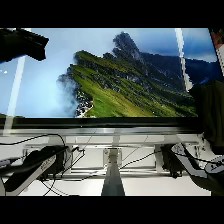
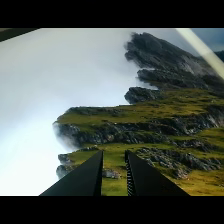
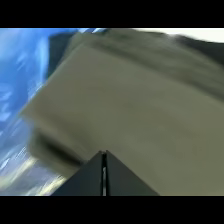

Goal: Fold the clothes and pants, and hang the long-sleeved shirts on hangers.

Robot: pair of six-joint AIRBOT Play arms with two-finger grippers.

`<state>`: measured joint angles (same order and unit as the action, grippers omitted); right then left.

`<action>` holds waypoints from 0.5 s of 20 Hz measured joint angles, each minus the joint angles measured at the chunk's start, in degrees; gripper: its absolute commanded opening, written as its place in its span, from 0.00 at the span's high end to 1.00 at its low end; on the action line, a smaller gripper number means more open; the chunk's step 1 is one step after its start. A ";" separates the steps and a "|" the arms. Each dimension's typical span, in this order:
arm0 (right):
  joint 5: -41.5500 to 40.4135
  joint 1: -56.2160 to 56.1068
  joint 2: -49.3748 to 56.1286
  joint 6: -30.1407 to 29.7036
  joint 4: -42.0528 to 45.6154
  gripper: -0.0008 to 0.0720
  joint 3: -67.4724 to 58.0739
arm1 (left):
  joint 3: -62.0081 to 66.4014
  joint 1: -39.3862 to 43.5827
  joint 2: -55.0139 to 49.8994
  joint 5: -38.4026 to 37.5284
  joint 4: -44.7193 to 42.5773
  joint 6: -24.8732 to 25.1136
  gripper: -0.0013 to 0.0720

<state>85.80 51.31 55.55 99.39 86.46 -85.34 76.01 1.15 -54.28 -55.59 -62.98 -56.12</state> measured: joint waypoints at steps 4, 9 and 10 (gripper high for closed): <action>-1.77 -14.58 -0.11 -4.66 0.81 0.98 0.87 | 0.00 0.00 0.00 0.00 0.00 0.00 0.77; -6.40 -35.12 -0.94 -8.24 10.95 0.98 1.14 | 0.00 0.00 0.00 0.00 0.00 0.00 0.77; -7.54 -38.45 -1.31 -7.74 13.66 0.98 1.16 | 0.00 0.00 0.00 0.00 0.00 0.00 0.77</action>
<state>78.26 12.86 54.24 91.66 100.12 -84.18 76.01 1.15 -54.28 -55.59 -62.98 -56.12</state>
